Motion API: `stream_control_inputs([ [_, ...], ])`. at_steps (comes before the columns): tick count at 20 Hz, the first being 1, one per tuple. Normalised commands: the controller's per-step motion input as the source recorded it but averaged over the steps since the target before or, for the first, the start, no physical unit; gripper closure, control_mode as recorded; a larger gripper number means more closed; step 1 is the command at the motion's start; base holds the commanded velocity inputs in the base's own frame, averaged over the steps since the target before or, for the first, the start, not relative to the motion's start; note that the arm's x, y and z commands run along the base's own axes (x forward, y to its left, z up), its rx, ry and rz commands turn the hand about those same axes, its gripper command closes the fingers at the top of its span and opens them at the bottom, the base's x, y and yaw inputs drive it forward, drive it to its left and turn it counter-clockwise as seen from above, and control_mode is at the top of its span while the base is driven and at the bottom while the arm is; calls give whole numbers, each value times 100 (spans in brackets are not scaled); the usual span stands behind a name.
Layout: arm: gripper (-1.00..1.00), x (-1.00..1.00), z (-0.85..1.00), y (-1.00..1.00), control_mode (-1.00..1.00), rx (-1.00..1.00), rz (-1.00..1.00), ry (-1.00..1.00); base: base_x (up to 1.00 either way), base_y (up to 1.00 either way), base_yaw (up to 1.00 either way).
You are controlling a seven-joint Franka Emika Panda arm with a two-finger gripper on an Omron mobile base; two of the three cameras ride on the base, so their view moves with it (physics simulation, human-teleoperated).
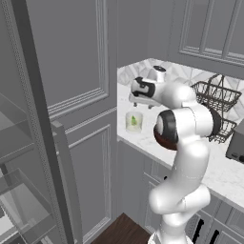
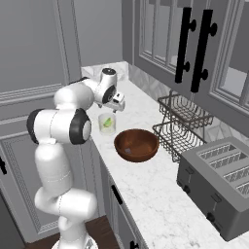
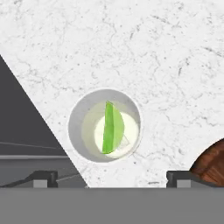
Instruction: Grab a lemon wedge from the fridge and one ice cube from the ice bowl, and put them in the glass of lemonade.
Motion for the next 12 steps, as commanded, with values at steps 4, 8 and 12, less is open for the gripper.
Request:
stream_control_inputs([
  [4, -100, -92, 0, -29, -100, 10, -4, -2, 0, 0, 0],
  [8, -100, -94, 29, -24, -100, 9, 0, -3, 0, 0, 0],
  [12, -100, -50, 94, -4, -100, 15, 0, 0, 0, 0, 0],
])
